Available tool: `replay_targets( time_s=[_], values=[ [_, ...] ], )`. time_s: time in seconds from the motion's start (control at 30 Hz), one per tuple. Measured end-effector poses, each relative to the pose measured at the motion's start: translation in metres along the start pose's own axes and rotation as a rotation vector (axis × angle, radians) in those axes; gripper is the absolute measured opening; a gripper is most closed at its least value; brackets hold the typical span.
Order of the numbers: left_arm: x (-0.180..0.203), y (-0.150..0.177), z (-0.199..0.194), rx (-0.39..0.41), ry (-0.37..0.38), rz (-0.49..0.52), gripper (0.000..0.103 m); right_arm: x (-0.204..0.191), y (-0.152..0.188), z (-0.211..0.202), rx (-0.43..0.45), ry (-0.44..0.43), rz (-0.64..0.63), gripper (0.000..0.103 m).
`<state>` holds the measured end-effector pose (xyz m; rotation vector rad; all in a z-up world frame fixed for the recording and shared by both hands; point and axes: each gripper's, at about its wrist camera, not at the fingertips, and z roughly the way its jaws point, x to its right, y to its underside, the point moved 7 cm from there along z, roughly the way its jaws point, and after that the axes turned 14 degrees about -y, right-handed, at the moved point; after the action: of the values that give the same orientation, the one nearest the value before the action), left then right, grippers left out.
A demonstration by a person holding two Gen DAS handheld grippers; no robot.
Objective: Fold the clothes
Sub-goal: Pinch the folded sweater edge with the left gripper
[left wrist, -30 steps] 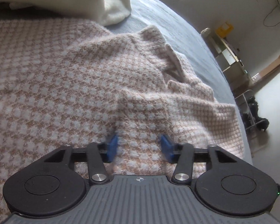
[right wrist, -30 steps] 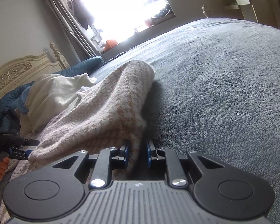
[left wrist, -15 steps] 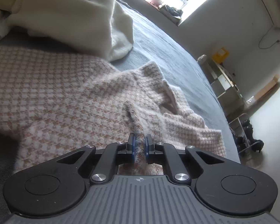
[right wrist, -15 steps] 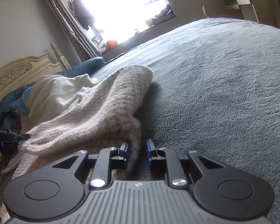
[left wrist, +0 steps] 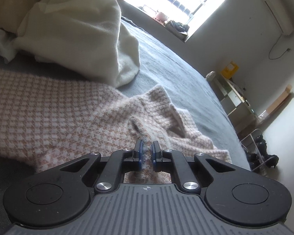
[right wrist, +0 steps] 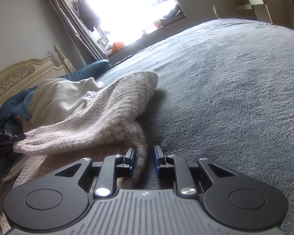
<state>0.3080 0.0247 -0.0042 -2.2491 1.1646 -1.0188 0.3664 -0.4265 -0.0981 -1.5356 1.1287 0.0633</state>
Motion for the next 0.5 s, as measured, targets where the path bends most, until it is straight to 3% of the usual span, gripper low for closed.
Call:
replay_targets(
  time_s=[0.37, 0.5],
  values=[
    [-0.017, 0.03, 0.026, 0.003, -0.107, 0.122, 0.008, 0.001, 0.001, -0.001, -0.002, -0.005, 0.0, 0.02],
    [-0.025, 0.037, 0.03, 0.006, -0.132, 0.146, 0.014, 0.002, 0.001, -0.002, -0.002, -0.005, 0.001, 0.02]
  ],
)
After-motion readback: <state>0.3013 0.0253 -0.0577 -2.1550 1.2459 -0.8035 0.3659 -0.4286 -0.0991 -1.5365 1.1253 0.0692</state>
